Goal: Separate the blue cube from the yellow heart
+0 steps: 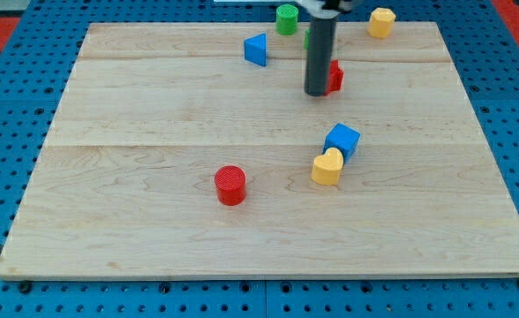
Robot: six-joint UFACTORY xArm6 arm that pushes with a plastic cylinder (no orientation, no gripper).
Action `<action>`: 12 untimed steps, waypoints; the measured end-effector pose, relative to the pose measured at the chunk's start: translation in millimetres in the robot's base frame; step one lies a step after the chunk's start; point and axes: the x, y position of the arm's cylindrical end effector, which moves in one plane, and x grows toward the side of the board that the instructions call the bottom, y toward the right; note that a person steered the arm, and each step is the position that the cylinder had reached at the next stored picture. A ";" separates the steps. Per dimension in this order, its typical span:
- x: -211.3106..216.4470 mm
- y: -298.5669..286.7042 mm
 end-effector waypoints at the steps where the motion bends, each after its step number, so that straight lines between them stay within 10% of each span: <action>1: -8.2 22.4; 4: -0.2 72.8; 7: 206.5 82.1; 9: 135.7 -51.6; 12: 211.2 38.2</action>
